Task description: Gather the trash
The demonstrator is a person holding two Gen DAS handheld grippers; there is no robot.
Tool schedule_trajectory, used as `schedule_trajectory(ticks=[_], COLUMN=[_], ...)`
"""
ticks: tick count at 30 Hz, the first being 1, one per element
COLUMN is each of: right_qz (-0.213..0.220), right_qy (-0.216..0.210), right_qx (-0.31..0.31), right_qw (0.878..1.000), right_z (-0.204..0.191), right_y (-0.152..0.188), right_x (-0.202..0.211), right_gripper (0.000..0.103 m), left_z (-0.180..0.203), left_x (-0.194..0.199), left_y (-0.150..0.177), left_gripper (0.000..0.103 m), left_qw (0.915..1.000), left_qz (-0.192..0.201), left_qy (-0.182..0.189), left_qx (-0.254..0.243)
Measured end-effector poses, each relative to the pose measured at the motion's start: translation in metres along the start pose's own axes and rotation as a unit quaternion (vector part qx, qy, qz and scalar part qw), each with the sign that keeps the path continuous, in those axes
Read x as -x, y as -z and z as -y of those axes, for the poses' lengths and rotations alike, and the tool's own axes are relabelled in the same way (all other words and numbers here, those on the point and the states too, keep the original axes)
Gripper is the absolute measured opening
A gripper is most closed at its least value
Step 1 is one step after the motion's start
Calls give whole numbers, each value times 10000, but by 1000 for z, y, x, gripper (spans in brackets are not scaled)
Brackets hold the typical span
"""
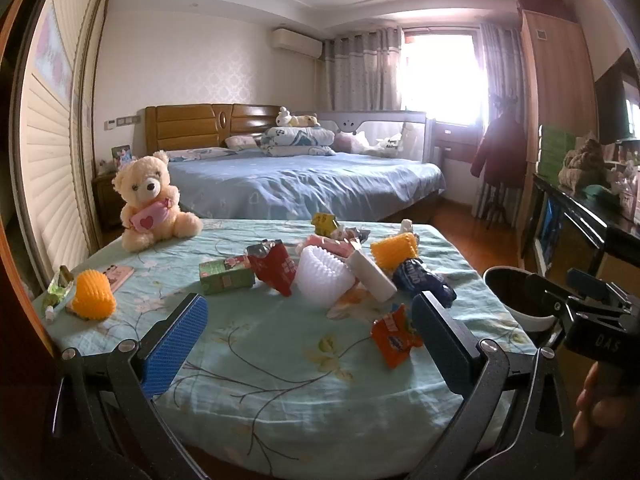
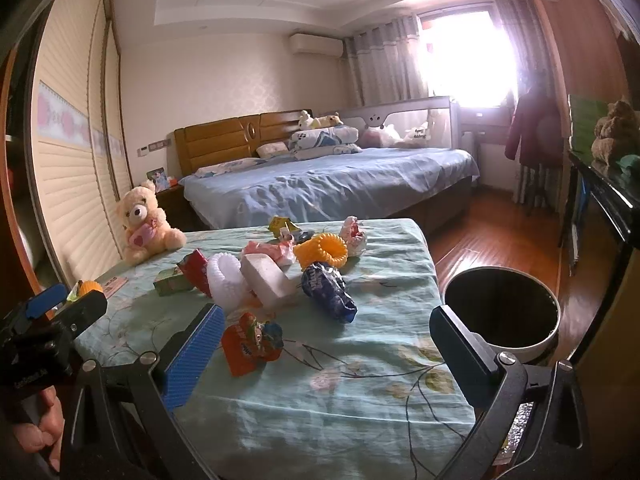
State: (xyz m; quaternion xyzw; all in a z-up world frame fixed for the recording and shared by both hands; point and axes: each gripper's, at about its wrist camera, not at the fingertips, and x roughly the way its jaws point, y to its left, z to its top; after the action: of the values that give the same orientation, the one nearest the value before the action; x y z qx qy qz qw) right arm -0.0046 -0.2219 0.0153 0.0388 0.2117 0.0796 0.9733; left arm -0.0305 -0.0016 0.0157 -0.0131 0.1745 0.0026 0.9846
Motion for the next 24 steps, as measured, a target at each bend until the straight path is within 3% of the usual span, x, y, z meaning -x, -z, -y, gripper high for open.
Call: schedule_trajectory(ticks=[24], right_qz=[-45], right_qy=[-31], right_qx=[-19], right_qw=[10000], right_z=[-4], right_y=[2], right_x=[-4], right_gripper=[103], left_z=[-2], left_x=[-2], left_y=[-1], left_gripper=[103], left_qw=[10000], left_qz=[-19], left_qy=[14], left_qx=[15])
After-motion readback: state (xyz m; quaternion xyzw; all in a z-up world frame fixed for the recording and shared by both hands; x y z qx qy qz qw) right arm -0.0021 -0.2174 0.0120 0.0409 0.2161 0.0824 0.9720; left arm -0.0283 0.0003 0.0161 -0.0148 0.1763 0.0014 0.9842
